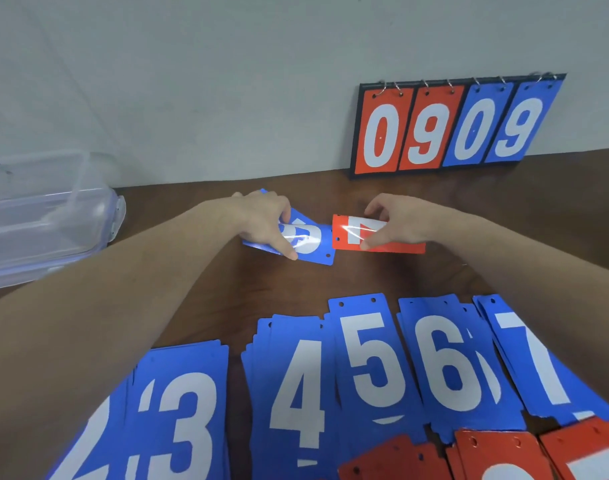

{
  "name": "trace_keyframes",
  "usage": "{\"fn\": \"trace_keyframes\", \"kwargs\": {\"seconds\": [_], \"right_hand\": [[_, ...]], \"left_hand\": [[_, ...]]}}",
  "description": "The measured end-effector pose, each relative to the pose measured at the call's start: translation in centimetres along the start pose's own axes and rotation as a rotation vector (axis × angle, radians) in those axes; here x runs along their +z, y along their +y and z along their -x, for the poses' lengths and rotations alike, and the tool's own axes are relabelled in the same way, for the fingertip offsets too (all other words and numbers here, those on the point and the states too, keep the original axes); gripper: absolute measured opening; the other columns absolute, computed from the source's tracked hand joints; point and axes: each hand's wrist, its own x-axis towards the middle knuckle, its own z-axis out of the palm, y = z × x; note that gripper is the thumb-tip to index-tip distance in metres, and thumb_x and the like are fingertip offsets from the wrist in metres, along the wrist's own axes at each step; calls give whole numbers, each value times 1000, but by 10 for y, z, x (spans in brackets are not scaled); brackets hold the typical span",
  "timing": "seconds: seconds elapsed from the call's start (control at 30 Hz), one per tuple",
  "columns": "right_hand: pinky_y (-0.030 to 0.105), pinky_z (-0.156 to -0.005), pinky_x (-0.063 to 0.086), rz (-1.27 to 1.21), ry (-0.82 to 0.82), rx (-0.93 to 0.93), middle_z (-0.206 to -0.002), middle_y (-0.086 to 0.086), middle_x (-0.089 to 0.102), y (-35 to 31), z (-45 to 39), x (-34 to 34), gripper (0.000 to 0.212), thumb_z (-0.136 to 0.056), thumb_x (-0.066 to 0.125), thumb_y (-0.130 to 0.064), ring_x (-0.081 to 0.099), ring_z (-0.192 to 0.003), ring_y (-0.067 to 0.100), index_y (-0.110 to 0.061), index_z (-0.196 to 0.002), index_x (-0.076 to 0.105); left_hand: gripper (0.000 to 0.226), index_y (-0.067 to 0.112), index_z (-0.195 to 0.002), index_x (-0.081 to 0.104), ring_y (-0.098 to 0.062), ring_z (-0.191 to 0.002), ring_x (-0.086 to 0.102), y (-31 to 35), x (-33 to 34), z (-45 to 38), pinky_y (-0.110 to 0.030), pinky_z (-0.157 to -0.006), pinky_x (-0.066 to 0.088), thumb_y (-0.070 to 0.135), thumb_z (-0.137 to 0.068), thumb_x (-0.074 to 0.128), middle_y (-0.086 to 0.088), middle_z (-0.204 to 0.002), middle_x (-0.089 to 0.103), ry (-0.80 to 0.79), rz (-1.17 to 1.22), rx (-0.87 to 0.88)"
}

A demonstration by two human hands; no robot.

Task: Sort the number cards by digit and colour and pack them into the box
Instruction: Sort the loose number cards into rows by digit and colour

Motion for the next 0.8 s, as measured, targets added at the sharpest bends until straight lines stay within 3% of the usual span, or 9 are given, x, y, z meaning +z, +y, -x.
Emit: {"fn": "trace_keyframes", "kwargs": {"seconds": [0.1,0.23,0.4,0.5,0.57,0.63,0.7,0.8], "right_hand": [[30,-84,45,-45,34,-7,-139,1,53,2,5,5,67,-82,79,-48,51,-108,16,-25,-135,46],[30,-79,49,-116,138,-31,-136,-1,52,3,15,12,61,-82,82,-42,56,-110,20,-31,-120,35],[40,-97,51,-383,201,-6,-148,-1,46,-3,37,12,73,-86,74,-51,52,-131,25,-29,-142,34],[43,-96,49,-493,229,74,-142,-1,52,-7,60,4,65,-94,56,-62,56,-121,25,-28,-147,41],[40,-90,49,-603,208,77,-131,-4,57,-3,78,1,53,-97,50,-62,59,-112,21,-31,-140,49],[40,-90,53,-716,166,49,-123,-3,64,6,95,1,39,-99,53,-56,65,-107,21,-29,-127,57],[41,-88,56,-839,119,27,-117,0,70,18,110,3,28,-100,56,-47,70,-102,23,-25,-118,62],[47,-94,56,-994,36,13,-113,0,75,38,127,8,27,-99,61,-37,73,-104,24,-19,-120,63]], "left_hand": [[58,27,-110,49,-20,-108,50,-1,4,6,-35,-90,34,64,-75,76,8,-113,53,11,40,14],[49,25,-99,45,-20,-80,52,-6,12,19,-34,-67,40,51,-78,80,2,-99,57,111,195,49],[54,33,-118,42,-3,-80,56,-2,16,49,-21,-67,42,41,-81,81,17,-101,53,176,544,15],[46,33,-120,45,3,-85,57,9,18,78,-16,-64,40,47,-87,73,20,-105,54,248,762,-37],[36,34,-116,48,1,-82,57,18,24,97,-18,-62,39,52,-90,66,17,-100,57,291,841,-68],[20,33,-103,52,-6,-68,53,28,34,113,-19,-56,36,49,-95,61,13,-81,56,373,914,-71],[19,28,-90,53,-6,-57,45,37,43,129,-18,-53,34,44,-98,58,10,-68,51,456,1008,-46],[26,16,-94,55,-10,-67,54,52,49,151,-21,-63,42,41,-99,59,2,-81,63,422,1134,-39]]}}
